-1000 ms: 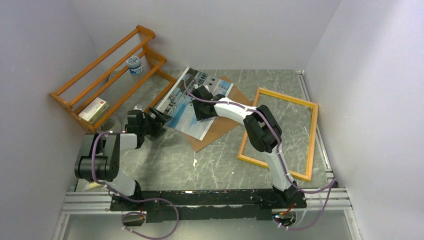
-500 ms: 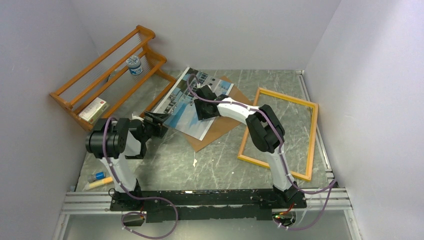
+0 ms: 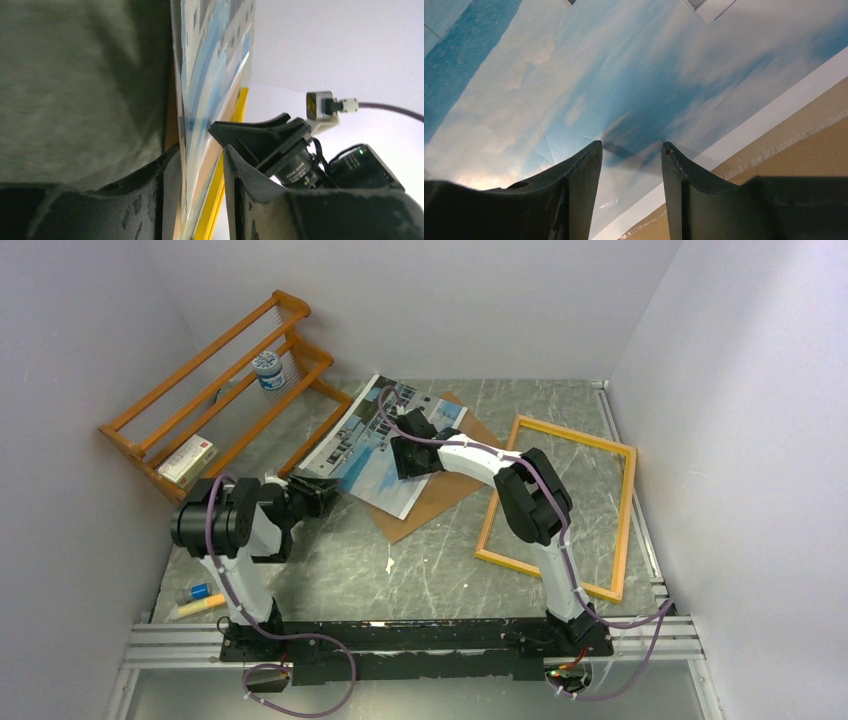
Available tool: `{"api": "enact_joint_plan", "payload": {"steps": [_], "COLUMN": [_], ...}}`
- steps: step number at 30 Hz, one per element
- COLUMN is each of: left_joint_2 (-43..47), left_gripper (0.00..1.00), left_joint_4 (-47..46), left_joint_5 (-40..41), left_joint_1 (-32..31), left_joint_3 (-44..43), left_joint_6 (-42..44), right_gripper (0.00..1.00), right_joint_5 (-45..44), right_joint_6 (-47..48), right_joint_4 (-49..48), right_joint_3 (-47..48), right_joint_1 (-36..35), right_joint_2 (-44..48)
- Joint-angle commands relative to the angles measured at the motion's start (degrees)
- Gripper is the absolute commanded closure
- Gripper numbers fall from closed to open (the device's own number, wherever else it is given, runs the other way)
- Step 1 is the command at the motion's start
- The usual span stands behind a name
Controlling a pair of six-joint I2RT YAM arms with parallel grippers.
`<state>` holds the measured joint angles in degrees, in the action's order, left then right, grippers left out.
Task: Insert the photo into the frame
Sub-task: Pick up the photo frame item at the center of the board.
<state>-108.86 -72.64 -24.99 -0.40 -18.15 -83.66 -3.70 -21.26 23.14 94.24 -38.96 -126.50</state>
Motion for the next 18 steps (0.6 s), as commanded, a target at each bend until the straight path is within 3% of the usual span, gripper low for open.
{"api": "enact_joint_plan", "payload": {"steps": [1,6,10,12,14,18], "left_joint_2": [9.5,14.5,12.9,12.0,11.9,12.9], "left_gripper": [0.61,0.67,0.75,0.88,0.95,0.98], "left_joint_4": [12.6,22.7,21.4,19.7,18.7,23.0], "left_joint_5": [-5.1,-6.4,-8.2,-8.2,-8.1,-8.3], "left_joint_1": [0.0,0.0,0.0,0.0,0.0,0.0], "left_joint_3": [-2.1,-4.9,-6.4,-5.8,-5.5,-6.9], "left_joint_6": [6.6,12.3,11.9,9.9,9.1,11.0], "right_gripper": [0.50,0.50,0.50,0.50,0.50,0.51], "right_joint_5": [5.5,6.0,6.3,6.4,5.8,5.4], "right_joint_6": [-1.5,-1.7,-1.7,-1.8,-2.4,-3.4], "right_joint_4": [8.1,7.0,6.6,6.5,6.3,5.9], "right_joint_3": [-5.2,-5.4,-5.5,-5.6,-5.8,-6.7], "right_joint_1": [0.1,0.7,0.9,1.0,1.2,1.9], "right_joint_2": [-6.5,-6.5,-6.2,-6.1,-5.9,-5.0]}}
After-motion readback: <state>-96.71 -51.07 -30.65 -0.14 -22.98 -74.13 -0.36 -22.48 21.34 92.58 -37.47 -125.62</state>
